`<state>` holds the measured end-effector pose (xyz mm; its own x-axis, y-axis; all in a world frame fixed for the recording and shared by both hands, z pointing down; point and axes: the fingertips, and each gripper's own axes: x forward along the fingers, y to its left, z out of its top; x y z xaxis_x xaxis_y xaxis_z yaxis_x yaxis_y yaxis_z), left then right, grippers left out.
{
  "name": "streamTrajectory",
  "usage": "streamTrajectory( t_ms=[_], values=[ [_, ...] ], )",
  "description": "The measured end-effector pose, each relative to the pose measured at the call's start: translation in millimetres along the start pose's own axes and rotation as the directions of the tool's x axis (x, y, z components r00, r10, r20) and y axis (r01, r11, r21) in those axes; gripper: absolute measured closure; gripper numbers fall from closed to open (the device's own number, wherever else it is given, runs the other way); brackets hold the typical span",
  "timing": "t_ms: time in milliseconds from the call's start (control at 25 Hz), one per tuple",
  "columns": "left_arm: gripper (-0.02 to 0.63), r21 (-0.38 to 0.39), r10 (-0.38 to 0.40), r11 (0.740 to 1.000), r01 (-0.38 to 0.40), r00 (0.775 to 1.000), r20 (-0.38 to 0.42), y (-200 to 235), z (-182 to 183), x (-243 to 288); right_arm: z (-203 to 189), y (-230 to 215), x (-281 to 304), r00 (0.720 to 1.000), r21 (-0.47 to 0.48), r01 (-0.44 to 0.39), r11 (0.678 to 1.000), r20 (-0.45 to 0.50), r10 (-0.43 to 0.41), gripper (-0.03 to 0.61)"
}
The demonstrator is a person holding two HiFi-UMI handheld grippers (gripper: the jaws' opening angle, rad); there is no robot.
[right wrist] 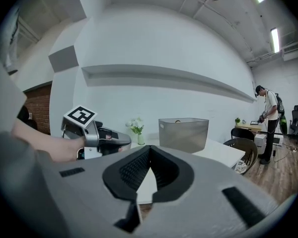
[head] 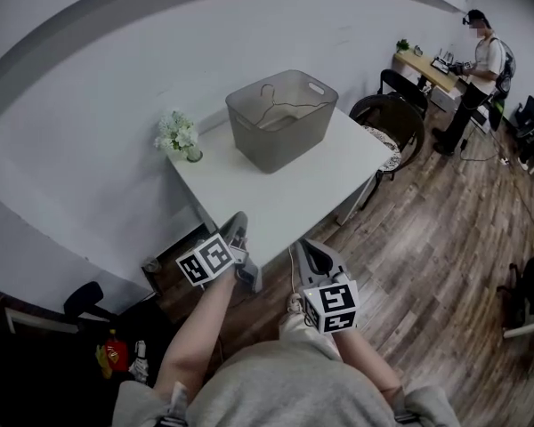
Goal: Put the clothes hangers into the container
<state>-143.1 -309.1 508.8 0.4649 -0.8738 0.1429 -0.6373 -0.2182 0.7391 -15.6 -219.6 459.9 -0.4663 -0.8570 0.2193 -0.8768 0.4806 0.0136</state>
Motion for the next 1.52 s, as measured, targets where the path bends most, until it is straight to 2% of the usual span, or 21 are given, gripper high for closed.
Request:
streamTrajectory(
  t_ms=[280, 480, 840, 1000, 1320, 1520],
  values=[
    [0.607, 0.131, 0.100, 0.987, -0.098, 0.995, -0.007, 10, -16, -71, -16, 31, -18, 1.000, 0.006, -0.016, 1.000, -0.018, 0.016, 0.580],
    [0.607, 0.211, 0.110, 0.973, -0.097, 0.993, -0.051, 1, -34, -105, -25, 50, -30, 0.999, 0.022, -0.021, 1.000, -0.026, 0.022, 0.580],
    [0.607, 0.278, 0.065, 0.960, -0.025, 0.989, -0.134, -23, -77, -139, -44, 64, -53, 0.998, 0.045, -0.022, 0.999, -0.051, 0.024, 0.580],
    [0.607, 0.282, 0.044, 0.959, 0.002, 0.987, -0.155, -30, -89, -148, -50, 69, -59, 0.998, 0.056, -0.024, 0.998, -0.060, 0.027, 0.580],
    [0.607, 0.293, 0.051, 0.956, -0.004, 0.987, -0.151, -34, -91, -152, -53, 74, -65, 0.997, 0.091, -0.047, 0.995, -0.063, 0.053, 0.581],
    [0.607, 0.300, 0.063, 0.954, -0.016, 0.987, -0.149, -33, -91, -153, -50, 76, -66, 0.997, 0.069, -0.061, 0.996, -0.052, 0.064, 0.581]
  ],
)
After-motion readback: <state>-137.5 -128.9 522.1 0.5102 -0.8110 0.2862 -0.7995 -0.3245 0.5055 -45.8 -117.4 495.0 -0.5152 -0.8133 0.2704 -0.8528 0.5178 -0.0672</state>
